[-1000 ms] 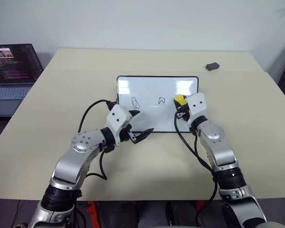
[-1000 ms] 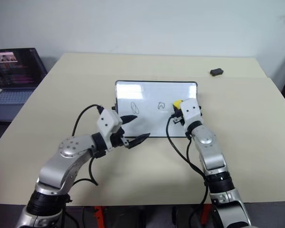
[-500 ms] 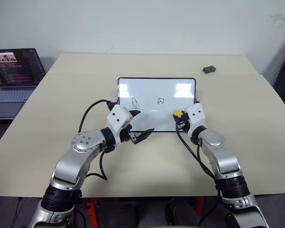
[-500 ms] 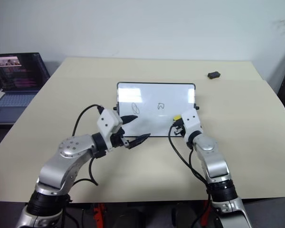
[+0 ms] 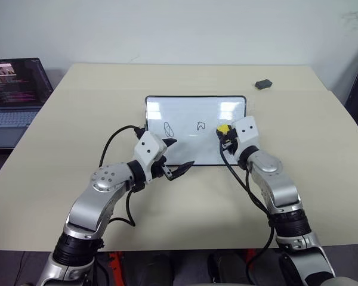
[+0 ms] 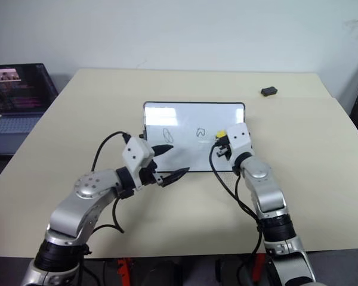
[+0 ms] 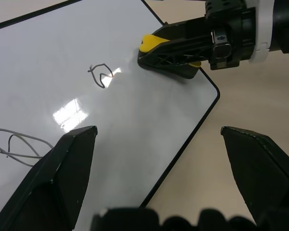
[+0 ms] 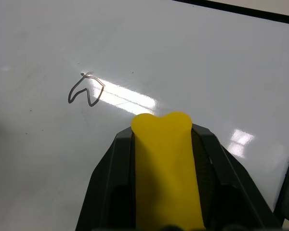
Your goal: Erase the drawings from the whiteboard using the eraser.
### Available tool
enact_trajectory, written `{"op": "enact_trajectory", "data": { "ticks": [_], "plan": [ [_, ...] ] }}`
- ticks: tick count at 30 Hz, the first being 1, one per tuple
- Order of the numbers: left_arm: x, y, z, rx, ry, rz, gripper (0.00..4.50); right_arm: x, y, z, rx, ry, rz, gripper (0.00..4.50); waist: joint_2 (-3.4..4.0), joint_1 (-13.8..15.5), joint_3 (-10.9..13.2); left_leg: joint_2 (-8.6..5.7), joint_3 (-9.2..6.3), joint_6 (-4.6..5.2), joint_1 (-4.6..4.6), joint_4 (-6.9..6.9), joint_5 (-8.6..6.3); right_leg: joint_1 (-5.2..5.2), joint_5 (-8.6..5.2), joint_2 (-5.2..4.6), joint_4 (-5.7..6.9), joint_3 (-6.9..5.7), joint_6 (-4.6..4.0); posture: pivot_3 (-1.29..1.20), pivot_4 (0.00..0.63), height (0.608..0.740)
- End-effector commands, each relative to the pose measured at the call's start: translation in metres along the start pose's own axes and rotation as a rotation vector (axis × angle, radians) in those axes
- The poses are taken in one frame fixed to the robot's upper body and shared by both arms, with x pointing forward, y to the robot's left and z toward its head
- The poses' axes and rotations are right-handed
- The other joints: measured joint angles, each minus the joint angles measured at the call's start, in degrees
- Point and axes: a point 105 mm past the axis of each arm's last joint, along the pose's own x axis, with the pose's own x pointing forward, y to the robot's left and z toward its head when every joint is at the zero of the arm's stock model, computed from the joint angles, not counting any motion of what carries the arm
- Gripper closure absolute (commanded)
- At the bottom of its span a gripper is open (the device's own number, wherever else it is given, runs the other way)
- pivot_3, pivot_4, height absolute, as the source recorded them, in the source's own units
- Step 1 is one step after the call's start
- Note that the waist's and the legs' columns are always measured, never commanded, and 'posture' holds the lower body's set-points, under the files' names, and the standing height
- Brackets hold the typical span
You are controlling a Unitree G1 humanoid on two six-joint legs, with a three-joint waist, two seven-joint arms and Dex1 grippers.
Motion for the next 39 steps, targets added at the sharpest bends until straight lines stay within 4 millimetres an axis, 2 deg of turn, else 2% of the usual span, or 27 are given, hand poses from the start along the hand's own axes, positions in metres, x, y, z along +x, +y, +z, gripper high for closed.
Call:
{"op": "enact_trajectory", "data": {
  "ticks": [1,5,10,12,15,23,28,31,33,35,39],
  "plan": [
    [-0.008,0.012,0.004,0.026,-0.008,0.09,0.0,-0.004,-0.001,-0.009,-0.026,0.006,-0.006,3.33,0.0,0.0,0.0,0.0,0.0,0.0,0.01,0.0,0.0,0.0,0.0,0.0,0.01,-0.01,0.0,0.0,0.15,0.74],
    [-0.013,0.024,0.001,0.013,-0.001,0.176,0.0,-0.016,-0.001,-0.001,-0.048,-0.086,0.016,3.33,0.0,0.3,0.0,-0.01,-0.01,0.0,0.01,0.01,0.0,0.0,0.0,0.0,0.04,-0.03,0.01,0.0,0.15,0.74],
    [-0.016,0.033,0.006,-0.012,-0.028,0.239,0.0,-0.045,0.015,0.002,-0.085,-0.142,0.13,3.33,0.02,0.5,0.1,-0.03,-0.05,-0.01,-0.19,0.0,-0.01,-0.11,-0.04,-0.03,-0.05,-0.06,0.04,0.0,0.15,0.74],
    [-0.019,0.035,0.007,-0.014,-0.029,0.248,0.0,-0.055,0.028,0.002,-0.108,-0.155,0.206,3.33,0.0,0.5,0.1,-0.02,-0.06,-0.02,-0.21,0.0,-0.02,-0.11,-0.04,-0.03,-0.06,-0.06,0.05,0.0,0.15,0.74],
    [-0.022,0.038,0.01,-0.011,-0.031,0.255,0.0,-0.061,0.037,0.007,-0.162,-0.191,0.241,3.33,-0.02,0.3,0.2,-0.01,-0.07,-0.03,-0.19,-0.01,-0.02,-0.11,-0.05,-0.03,-0.06,-0.08,0.06,0.0,0.15,0.74],
    [-0.018,0.044,0.022,0.002,-0.048,0.24,0.0,-0.014,0.019,0.043,-0.247,-0.327,0.108,3.33,-0.11,0.4,0.5,-0.04,-0.05,-0.06,-0.06,0.04,0.0,-0.06,-0.03,-0.01,0.05,-0.07,0.04,0.0,0.15,0.74],
    [-0.015,0.042,0.023,0.01,-0.055,0.217,0.0,0.005,0.009,0.052,-0.28,-0.369,0.065,3.33,-0.11,0.5,0.5,-0.02,-0.06,-0.13,-0.23,0.0,-0.02,-0.15,-0.08,-0.04,-0.07,-0.1,0.0,0.0,0.15,0.74],
    [-0.016,0.04,0.023,0.016,-0.048,0.202,0.0,0.024,0.0,0.056,-0.305,-0.378,0.02,3.33,-0.11,0.4,0.5,-0.04,-0.02,-0.17,-0.36,0.04,-0.05,-0.25,-0.08,-0.08,-0.11,-0.08,0.01,0.0,0.15,0.74],
    [-0.017,0.039,0.023,0.019,-0.045,0.197,0.0,0.033,-0.004,0.055,-0.3,-0.376,-0.009,3.33,-0.11,0.4,0.5,-0.04,-0.01,-0.17,-0.38,0.05,-0.05,-0.29,-0.08,-0.08,-0.07,-0.08,0.0,0.0,0.15,0.74],
    [-0.017,0.039,0.023,0.019,-0.045,0.196,0.0,0.04,-0.001,0.045,-0.283,-0.348,-0.01,3.33,-0.11,0.4,0.5,0.0,-0.02,-0.16,-0.39,0.03,-0.06,-0.34,-0.08,-0.07,-0.02,-0.1,-0.01,0.0,0.15,0.74],
    [-0.018,0.037,0.024,0.02,-0.045,0.192,0.0,0.046,0.023,0.014,-0.261,-0.257,0.101,3.33,-0.12,0.2,0.4,0.0,0.03,-0.16,-0.4,0.03,-0.06,-0.37,-0.1,-0.07,0.02,-0.06,-0.03,0.0,0.15,0.74]
  ]
}}
